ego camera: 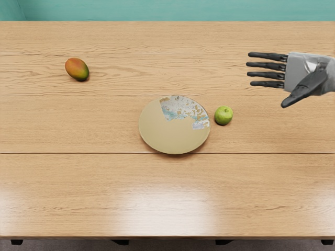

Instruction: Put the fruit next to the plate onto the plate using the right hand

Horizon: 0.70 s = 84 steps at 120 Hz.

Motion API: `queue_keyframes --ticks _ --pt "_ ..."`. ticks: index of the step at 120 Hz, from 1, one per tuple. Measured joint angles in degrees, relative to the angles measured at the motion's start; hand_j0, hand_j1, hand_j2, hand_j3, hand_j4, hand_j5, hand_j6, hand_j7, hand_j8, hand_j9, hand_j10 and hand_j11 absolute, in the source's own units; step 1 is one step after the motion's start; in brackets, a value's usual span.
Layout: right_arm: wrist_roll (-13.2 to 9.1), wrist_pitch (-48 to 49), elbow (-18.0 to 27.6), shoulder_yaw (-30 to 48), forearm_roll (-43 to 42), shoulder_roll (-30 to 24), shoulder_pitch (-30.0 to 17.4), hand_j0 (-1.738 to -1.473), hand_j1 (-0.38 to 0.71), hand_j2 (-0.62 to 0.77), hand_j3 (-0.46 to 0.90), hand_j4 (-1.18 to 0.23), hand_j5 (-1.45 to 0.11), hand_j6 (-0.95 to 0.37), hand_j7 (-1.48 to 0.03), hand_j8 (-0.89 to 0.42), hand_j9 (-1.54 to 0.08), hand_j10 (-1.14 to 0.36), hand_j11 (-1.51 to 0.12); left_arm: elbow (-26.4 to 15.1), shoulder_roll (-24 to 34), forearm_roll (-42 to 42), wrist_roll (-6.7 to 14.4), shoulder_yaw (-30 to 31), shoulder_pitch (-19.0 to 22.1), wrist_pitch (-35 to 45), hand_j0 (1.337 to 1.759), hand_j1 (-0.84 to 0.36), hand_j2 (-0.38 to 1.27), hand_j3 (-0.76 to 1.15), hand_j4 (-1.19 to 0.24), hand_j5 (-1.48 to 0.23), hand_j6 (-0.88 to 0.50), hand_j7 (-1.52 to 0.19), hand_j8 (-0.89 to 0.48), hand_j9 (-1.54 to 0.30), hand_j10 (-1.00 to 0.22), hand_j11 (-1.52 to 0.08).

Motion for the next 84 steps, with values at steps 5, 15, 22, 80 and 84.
queue_keyframes --ticks 5,15,22,80,84 --pt "0.0 0.0 0.0 0.0 -0.3 0.3 0.0 -1.658 -0.33 0.00 0.00 -0.02 -0.02 -0.01 -0.02 -0.02 -0.02 -0.02 -0.02 0.0 0.0 0.0 0.0 0.0 0.0 0.0 1.658 0.35 0.00 0.00 0.00 0.00 0.00 0.00 0.00 0.00 0.00 0.00" --pt "0.0 0.0 0.1 0.0 -0.7 -0.1 0.1 -1.658 -0.33 0.00 0.00 -0.02 -0.02 -0.02 -0.02 -0.02 -0.02 -0.02 -0.02 0.0 0.0 0.0 0.0 0.0 0.0 0.0 1.658 0.35 0.00 0.00 0.00 0.00 0.00 0.00 0.00 0.00 0.00 0.00" --pt "0.0 0.0 0.9 0.0 -1.8 -1.6 0.2 -1.658 -0.33 0.00 0.00 -0.02 -0.03 -0.02 -0.03 -0.02 -0.03 -0.02 -0.03 0.0 0.0 0.0 0.0 0.0 0.0 0.0 1.658 0.35 0.00 0.00 0.00 0.00 0.00 0.00 0.00 0.00 0.00 0.00" --pt "-4.7 -46.4 24.4 -24.1 -34.3 5.0 19.0 -1.658 -0.29 -0.01 0.00 -0.05 -0.06 -0.05 -0.06 -0.05 -0.06 -0.05 -0.06 0.0 0.0 0.0 0.0 0.0 0.0 0.0 1.658 0.35 0.00 0.00 0.00 0.00 0.00 0.00 0.00 0.00 0.00 0.00" --pt "-4.7 -48.5 24.3 -26.3 -36.5 6.9 20.0 -1.658 -0.29 -0.01 0.00 -0.05 -0.06 -0.05 -0.06 -0.05 -0.06 -0.05 -0.06 0.0 0.0 0.0 0.0 0.0 0.0 0.0 1.658 0.35 0.00 0.00 0.00 0.00 0.00 0.00 0.00 0.00 0.00 0.00"
